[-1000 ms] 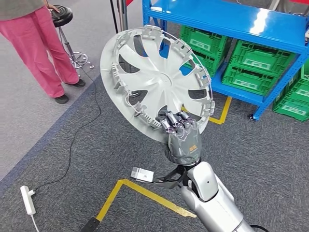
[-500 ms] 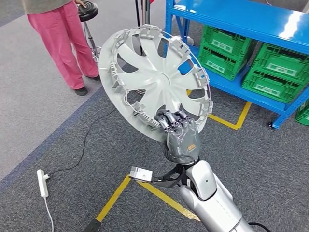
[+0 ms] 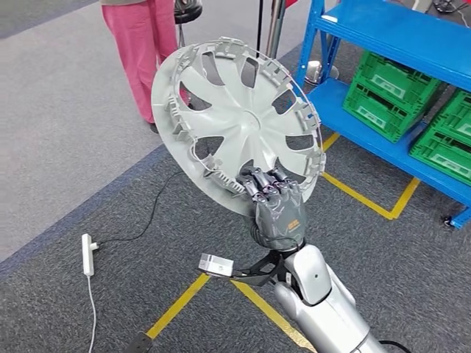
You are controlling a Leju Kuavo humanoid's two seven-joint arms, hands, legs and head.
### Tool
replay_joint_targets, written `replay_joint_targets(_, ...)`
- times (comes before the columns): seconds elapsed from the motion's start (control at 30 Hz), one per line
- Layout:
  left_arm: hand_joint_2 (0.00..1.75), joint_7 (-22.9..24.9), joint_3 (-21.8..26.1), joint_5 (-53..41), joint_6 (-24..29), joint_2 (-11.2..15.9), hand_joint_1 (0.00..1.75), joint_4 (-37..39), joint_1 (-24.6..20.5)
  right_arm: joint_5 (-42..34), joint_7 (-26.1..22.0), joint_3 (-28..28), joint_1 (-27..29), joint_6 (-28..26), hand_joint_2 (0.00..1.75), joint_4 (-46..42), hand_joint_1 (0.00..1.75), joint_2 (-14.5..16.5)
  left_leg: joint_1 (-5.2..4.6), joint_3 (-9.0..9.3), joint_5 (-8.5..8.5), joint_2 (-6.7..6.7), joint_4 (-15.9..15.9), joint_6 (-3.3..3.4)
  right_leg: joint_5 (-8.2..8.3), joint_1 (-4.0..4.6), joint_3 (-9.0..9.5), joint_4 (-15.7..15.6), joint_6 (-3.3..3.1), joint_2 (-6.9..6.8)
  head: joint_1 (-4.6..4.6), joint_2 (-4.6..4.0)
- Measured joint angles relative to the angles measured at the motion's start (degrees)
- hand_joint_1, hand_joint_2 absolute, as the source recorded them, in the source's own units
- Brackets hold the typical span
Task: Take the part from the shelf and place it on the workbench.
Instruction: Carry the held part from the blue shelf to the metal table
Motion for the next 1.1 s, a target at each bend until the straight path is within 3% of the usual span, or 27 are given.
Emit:
replay_joint_targets(0.07,0.0,0.0,0.0,0.0,0.0,0.0,0.0,0.0,-0.1,0.0,0.0,-0.1,-0.1,0.0,1.75,0.0,1.75,0.0,0.07,-0.38,0.16,-0.93,0.2,-0.53,1.15,-0.05,2.23,-4.4,-0.25,1.28,-0.04,0.01)
replay_joint_targets(0.17,0.0,0.0,0.0,0.0,0.0,0.1,0.0,0.1,0.1,0.1,-0.2,-0.1,0.0,0.0,1.75,0.0,1.75,0.0,0.26,-0.86,0.32,-1.56,0.3,-1.57,1.24,-0.06,2.62,-5.0,-0.77,0.51,-0.06,0.01)
replay_joint_targets(0.23,0.0,0.0,0.0,0.0,0.0,0.2,0.0,0.1,0.2,0.2,-0.6,-0.3,0.0,0.0,1.75,0.0,1.75,0.2,0.17,-2.02,-1.54,0.33,3.0,-2.15,1.53,-0.32,2.95,-5.5,-1.44,-0.54,-0.51,0.01)
replay_joint_targets(0.3,0.0,0.0,0.0,0.0,0.0,0.1,0.0,0.1,0.1,0.3,-1.1,-0.5,0.0,-0.1,1.75,0.0,1.75,0.2,0.32,-5.09,-5.08,2.61,9.8,-2.68,1.53,-0.29,3.06,-5.7,-1.81,-1.68,-0.96,0.01)
replay_joint_targets(0.33,0.0,0.0,-0.1,0.0,0.0,0.1,0.0,0.1,0.1,0.3,-1.2,-0.6,0.0,-0.1,1.75,0.0,1.75,0.2,0.45,-6.72,-6.46,3.05,13.3,-2.89,1.49,-0.23,3.05,-5.7,-1.86,-2.26,-0.99,0.01)
replay_joint_targets(0.37,0.0,0.0,-0.1,0.0,0.0,0.1,0.0,0.1,0.1,0.3,-1.3,-0.7,0.1,-0.1,1.75,0.0,1.75,0.2,0.55,-7.71,-6.95,3.24,15.5,-3.03,1.42,-0.2,3.05,-5.7,-1.88,-2.84,-1.0,0.01)
replay_joint_targets(0.4,0.0,0.0,-0.1,0.0,0.0,0.1,0.0,0.1,0.1,0.3,-1.4,-0.7,0.2,-0.1,1.75,0.0,1.75,0.2,0.59,-7.7,-6.34,3.34,15.6,-3.09,1.35,-0.17,3.07,-5.6,-1.86,-3.38,-1.01,0.01)
replay_joint_targets(0.47,0.0,0.0,-0.1,0.0,0.0,0.2,0.0,0.1,0.2,0.3,-1.4,-0.7,0.3,-0.1,1.75,0.0,1.75,0.3,0.55,-4.53,-2.63,4.18,9.5,-2.87,1.13,-0.14,3.26,-5.6,-1.67,-4.39,-1.02,0.0)
replay_joint_targets(0.53,0.0,0.0,-0.2,0.0,0.0,0.2,0.0,0.1,0.0,0.3,-1.4,-0.8,0.3,-0.1,1.75,0.0,1.75,0.3,0.06,-0.9,-0.24,6.05,2.4,-2.31,0.85,0.14,3.41,-5.5,-1.24,-5.26,-1.0,0.0)
replay_joint_targets(0.6,0.0,0.0,-0.2,0.0,0.0,0.2,0.0,0.1,-0.1,0.3,-1.4,-1.0,0.2,-0.1,1.75,0.0,1.75,0.4,-0.42,0.0,-0.26,6.7,0.1,-1.71,0.65,0.42,3.4,-5.4,-0.76,-6.16,-0.94,0.0)
replay_joint_targets(0.67,0.0,0.0,-0.2,0.0,0.0,0.2,0.0,0.1,0.0,0.3,-1.4,-1.0,0.2,-0.1,1.75,0.0,1.75,0.5,-0.37,-0.08,-0.1,5.76,-0.2,-1.03,0.31,0.37,3.4,-5.3,-0.16,-6.79,-0.93,0.01)
replay_joint_targets(0.73,0.0,0.0,-0.2,0.0,0.0,0.1,0.0,0.2,0.1,0.3,-1.5,-1.1,0.2,-0.1,1.75,0.0,1.75,0.6,-0.09,0.08,0.17,4.82,-0.7,-0.34,-1.34,0.22,2.43,-3.2,0.37,-5.15,-0.84,0.01)
replay_joint_targets(0.8,0.0,0.1,-0.2,0.0,0.1,0.1,0.0,0.2,0.0,0.4,-1.6,-1.2,0.3,-0.2,1.75,0.0,1.75,0.6,0.04,0.09,0.29,3.84,-0.8,0.06,-4.79,0.13,-0.89,3.7,0.58,-2.62,-0.67,0.01)
replay_joint_targets(0.83,0.0,0.1,-0.2,0.0,0.1,0.1,0.0,0.2,-0.1,0.4,-1.6,-1.3,0.3,-0.2,1.75,0.0,1.75,0.6,0.02,0.07,0.29,3.27,-0.8,0.16,-6.42,0.12,-3.0,8.0,0.64,-2.01,-0.62,0.01)
replay_joint_targets(0.87,0.0,0.1,-0.2,0.0,0.1,0.1,0.0,0.2,-0.1,0.4,-1.6,-1.3,0.5,-0.2,1.75,0.0,1.75,0.6,0.01,0.07,0.28,2.68,-0.8,0.19,-7.18,0.13,-4.65,11.0,0.69,-1.81,-0.61,0.01)
replay_joint_targets(0.9,0.0,0.1,-0.2,0.0,0.0,0.1,0.0,0.2,-0.1,0.3,-1.6,-1.4,0.6,-0.2,1.75,0.0,1.75,0.6,0.01,0.09,0.28,2.05,-0.8,0.19,-6.73,0.13,-5.36,11.9,0.71,-1.77,-0.6,0.01)
replay_joint_targets(0.93,0.0,0.1,-0.2,0.0,0.0,0.0,0.0,0.2,0.0,0.3,-1.6,-1.5,0.7,-0.2,1.75,0.0,1.75,0.6,0.03,0.13,0.27,1.4,-0.7,0.18,-5.17,0.07,-4.93,10.4,0.69,-1.73,-0.61,0.0)
replay_joint_targets(0.97,0.0,0.1,-0.2,0.0,0.0,0.0,0.0,0.2,0.0,0.3,-1.6,-1.5,0.8,-0.2,1.75,0.0,1.75,0.6,0.07,0.2,0.24,0.72,-0.7,0.11,-2.8,-0.04,-3.43,6.8,0.67,-1.44,-0.6,0.0)
replay_joint_targets(1.03,0.0,0.1,-0.3,0.0,0.0,0.0,0.0,0.2,0.0,0.3,-1.7,-1.5,0.7,-0.2,1.75,0.0,1.75,0.6,0.09,0.06,0.15,-0.44,-0.4,-0.25,0.55,-0.49,0.27,-1.2,0.66,0.62,-0.62,0.01)
replay_joint_targets(1.1,0.0,0.1,-0.3,0.0,0.0,0.0,0.0,0.2,-0.1,0.4,-1.7,-1.5,0.8,-0.2,1.75,0.0,1.75,0.6,0.13,-0.5,0.31,-1.41,-0.1,-0.9,1.09,-0.67,1.92,-4.4,0.57,2.21,-0.67,0.01)
